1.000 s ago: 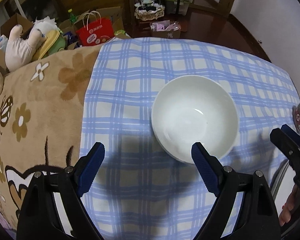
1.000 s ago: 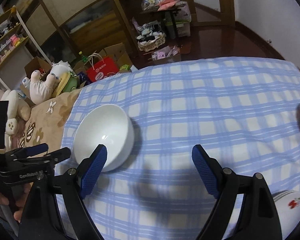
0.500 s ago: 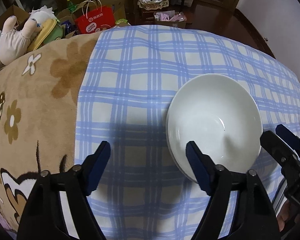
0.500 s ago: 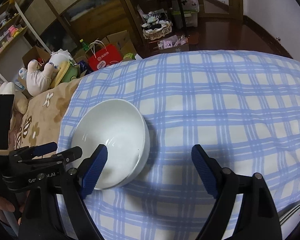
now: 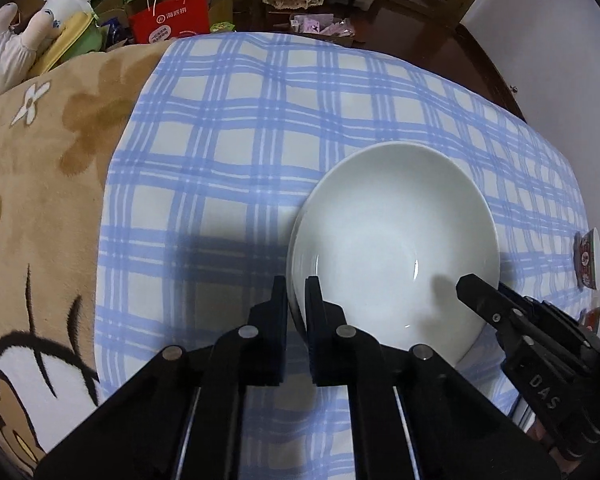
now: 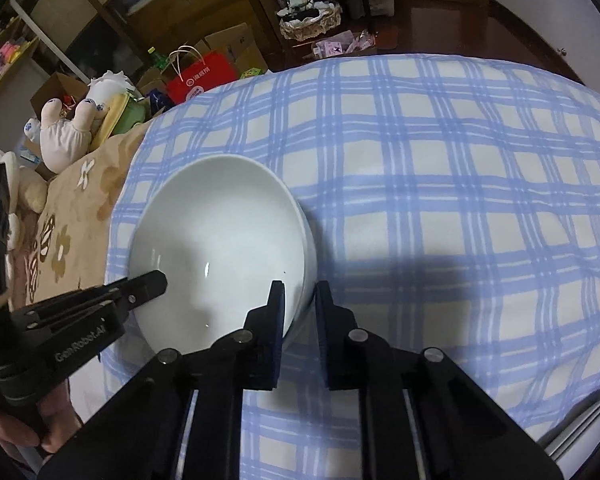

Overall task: Organize plates and bowls
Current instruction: 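Close both grippers on the rim of the white bowl, then lift the white bowl with both grippers and carry it across the table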

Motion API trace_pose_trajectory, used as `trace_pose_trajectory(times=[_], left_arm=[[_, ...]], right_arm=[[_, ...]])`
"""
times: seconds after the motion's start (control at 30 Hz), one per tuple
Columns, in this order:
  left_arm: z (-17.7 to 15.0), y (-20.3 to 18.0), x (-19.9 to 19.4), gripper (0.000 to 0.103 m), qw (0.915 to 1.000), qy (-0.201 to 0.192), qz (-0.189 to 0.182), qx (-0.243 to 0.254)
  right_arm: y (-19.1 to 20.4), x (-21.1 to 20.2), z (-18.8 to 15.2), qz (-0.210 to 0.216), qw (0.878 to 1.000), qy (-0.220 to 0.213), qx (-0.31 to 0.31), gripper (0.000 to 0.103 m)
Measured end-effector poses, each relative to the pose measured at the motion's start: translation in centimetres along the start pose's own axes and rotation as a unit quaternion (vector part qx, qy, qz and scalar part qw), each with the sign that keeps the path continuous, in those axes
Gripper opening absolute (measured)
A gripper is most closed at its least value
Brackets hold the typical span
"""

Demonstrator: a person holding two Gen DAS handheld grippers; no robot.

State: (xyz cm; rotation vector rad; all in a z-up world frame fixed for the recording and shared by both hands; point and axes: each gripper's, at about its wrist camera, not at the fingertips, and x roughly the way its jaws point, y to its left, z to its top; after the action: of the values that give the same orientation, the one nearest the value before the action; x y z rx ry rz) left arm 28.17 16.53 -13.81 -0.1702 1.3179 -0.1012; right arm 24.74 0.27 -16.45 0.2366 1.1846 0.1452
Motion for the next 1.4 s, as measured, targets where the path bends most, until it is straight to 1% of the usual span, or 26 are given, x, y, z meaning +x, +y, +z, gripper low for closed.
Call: trace_pose_trajectory(times=[0.1, 0.2, 0.4, 0.53, 0.77, 0.97, 1.2, 1.4], left_arm=[[-0.7, -0.1, -1.0, 0.008, 0.9999, -0.004, -0.013, -0.004], [-1.6, -0.9, -1.9, 0.008, 0.9999, -0.006, -0.005, 0.006], [-3.8, -2.5, -3.7, 0.009, 0.9996, -0.015, -0.015, 0.019], [-4.8, -3.5, -4.5, 0.009, 0.9993, -0.015, -0.016, 0.029], [-7.1, -5.6, -6.5, 0.010, 0.9985, -0.019, -0.024, 0.045], [-8.9, -7.3, -7.2, 0.010, 0.9984, -0.018, -0.015, 0.051], [-11.1, -8.5, -7.4, 0.010, 0.9984, -0.007, -0.014, 0.055], [-12.8, -9.3, -8.0, 0.010, 0.9982, -0.007, -0.017, 0.058]], right_arm=[[-0.1, -0.6, -0.8, -0.009, 1.000, -0.006, -0.001, 0.013], [-0.1, -1.9, -1.6, -0.012, 1.000, -0.010, -0.006, 0.013], [-0.6, -4.4, -2.9, -0.018, 0.999, -0.028, -0.008, 0.013], [-1.2, -6.2, -4.0, -0.030, 0.999, -0.038, -0.011, 0.013], [-2.6, -9.2, -6.3, -0.031, 0.998, -0.056, -0.004, 0.013], [-3.1, -10.7, -7.8, -0.048, 0.997, -0.066, -0.010, 0.013], [-4.2, -12.7, -9.8, -0.043, 0.996, -0.080, 0.002, 0.013], [-5.0, -14.0, -11.3, -0.039, 0.995, -0.088, 0.010, 0.013]])
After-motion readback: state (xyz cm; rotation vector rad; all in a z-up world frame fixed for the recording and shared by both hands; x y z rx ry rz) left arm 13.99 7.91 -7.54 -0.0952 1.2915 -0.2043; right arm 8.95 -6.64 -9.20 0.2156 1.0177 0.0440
